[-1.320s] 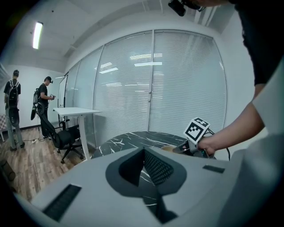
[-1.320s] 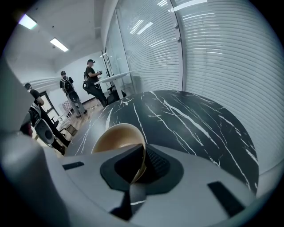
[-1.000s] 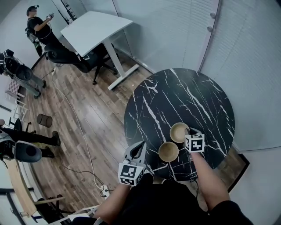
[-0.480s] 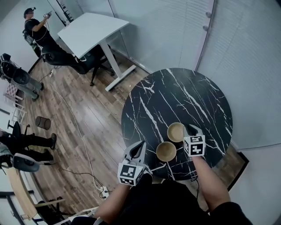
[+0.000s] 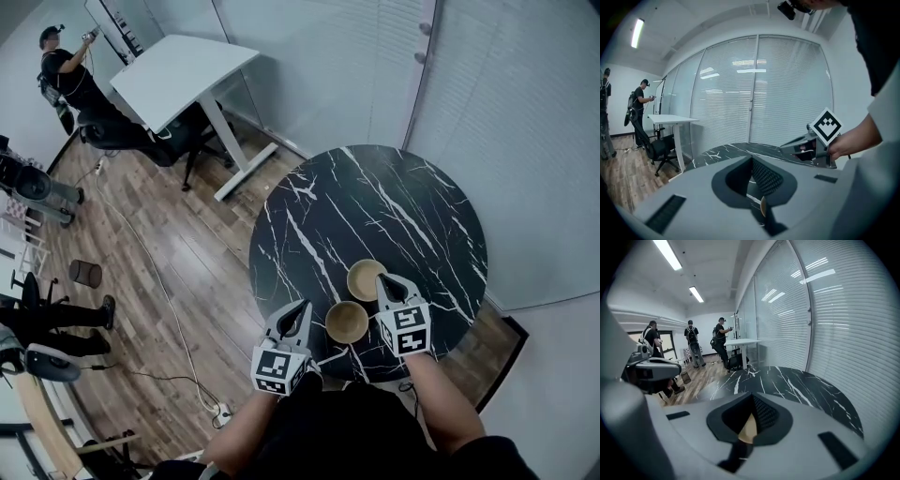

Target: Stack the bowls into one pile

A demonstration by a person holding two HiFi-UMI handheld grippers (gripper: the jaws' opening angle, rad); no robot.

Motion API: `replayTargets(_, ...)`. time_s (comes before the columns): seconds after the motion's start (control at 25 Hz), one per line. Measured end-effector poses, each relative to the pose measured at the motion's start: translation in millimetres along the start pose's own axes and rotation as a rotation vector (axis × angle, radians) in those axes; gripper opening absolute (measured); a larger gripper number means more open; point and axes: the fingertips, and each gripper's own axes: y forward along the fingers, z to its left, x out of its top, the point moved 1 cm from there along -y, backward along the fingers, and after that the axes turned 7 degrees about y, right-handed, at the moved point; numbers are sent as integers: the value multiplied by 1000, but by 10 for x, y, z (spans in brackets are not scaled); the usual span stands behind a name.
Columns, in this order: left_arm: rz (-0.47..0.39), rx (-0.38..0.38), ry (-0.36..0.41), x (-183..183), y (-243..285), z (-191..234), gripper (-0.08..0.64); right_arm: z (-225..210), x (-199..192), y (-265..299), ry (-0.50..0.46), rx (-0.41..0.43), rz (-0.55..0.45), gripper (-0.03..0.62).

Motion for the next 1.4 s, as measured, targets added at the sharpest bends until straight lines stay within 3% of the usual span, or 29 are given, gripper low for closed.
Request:
replayTargets(0.56, 27, -23, 3, -83, -60, -97, 14, 69, -523, -70, 64, 52, 119, 11)
replayTargets(0.88, 42, 9, -92, -222, -157, 4, 14, 96, -994, -99, 146, 74, 259, 12)
replayTargets(1.4, 39, 34, -151, -340, -306, 47, 14, 200, -1501, 44, 276, 82, 397, 110)
